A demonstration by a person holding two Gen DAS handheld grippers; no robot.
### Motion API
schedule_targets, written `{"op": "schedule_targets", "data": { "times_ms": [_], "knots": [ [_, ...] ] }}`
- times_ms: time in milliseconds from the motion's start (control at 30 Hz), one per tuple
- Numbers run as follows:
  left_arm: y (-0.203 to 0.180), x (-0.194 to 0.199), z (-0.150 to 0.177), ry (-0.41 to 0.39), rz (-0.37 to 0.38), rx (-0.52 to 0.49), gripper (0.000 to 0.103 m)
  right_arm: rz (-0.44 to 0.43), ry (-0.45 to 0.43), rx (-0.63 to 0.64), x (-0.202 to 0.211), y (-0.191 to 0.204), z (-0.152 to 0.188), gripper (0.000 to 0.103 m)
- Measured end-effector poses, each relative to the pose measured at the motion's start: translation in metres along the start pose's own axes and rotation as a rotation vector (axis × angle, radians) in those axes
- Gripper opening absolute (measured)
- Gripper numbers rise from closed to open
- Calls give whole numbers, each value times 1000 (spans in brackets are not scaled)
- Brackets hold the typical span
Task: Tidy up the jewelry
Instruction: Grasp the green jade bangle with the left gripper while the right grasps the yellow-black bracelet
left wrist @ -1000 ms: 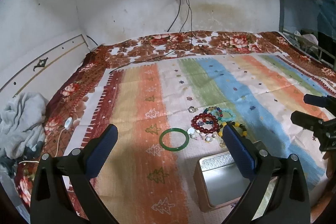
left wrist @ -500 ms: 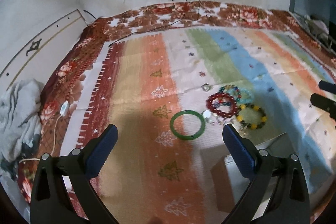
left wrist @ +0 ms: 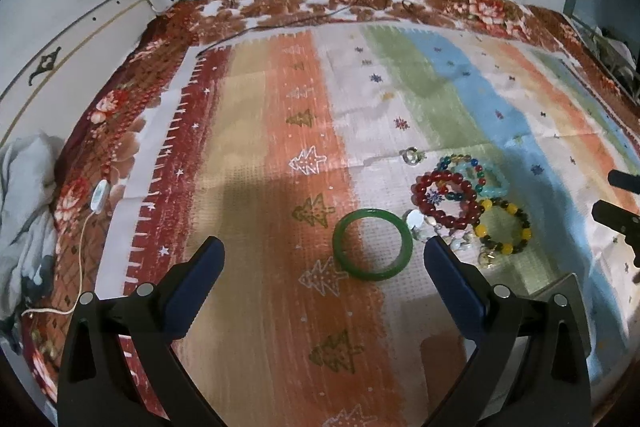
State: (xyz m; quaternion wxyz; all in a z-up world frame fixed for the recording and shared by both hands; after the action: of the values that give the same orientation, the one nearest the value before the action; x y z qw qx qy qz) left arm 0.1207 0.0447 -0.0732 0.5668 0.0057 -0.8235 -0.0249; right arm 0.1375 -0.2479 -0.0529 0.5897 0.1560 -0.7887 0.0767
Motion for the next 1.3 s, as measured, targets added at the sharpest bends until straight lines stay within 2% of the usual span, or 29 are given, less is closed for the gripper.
{"op": "schedule_targets", "data": {
  "times_ms": [133, 433, 800, 1033, 1200, 1300],
  "knots": [
    [-1, -13, -5, 40, 4, -8, 98, -1, 39, -13, -14, -2, -10, 98],
    [12, -52, -21, 148, 21, 47, 98, 2, 164, -3, -59, -1, -25, 98],
    [12, -88, -27, 278, 57, 40, 96, -16, 245, -14, -89, -2, -34, 97],
    [12, -106, -28, 343, 63, 29, 80, -19, 284, -19, -105, -1, -37, 89],
    [10, -112, -32, 343, 80, 11, 71, 4, 292, -5, -111, 1, -37, 82],
    [5, -114, -34, 337, 75, -13, 61, 31, 294, 4, -112, 2, -36, 73]
  ]
}}
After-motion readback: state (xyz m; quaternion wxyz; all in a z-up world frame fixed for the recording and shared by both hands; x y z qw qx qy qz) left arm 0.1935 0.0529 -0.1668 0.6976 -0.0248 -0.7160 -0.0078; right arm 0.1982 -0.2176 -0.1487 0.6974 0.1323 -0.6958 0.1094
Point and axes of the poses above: each gripper's, at about its wrist camera, not at the fingertips, and x roughly against the way its jaws point, y to its left, z to its underside, the point moved 1 cm from there along -x, roughly the way its jaws point, and after that the axes turned 15 degrees about y, right-handed, at the moved point
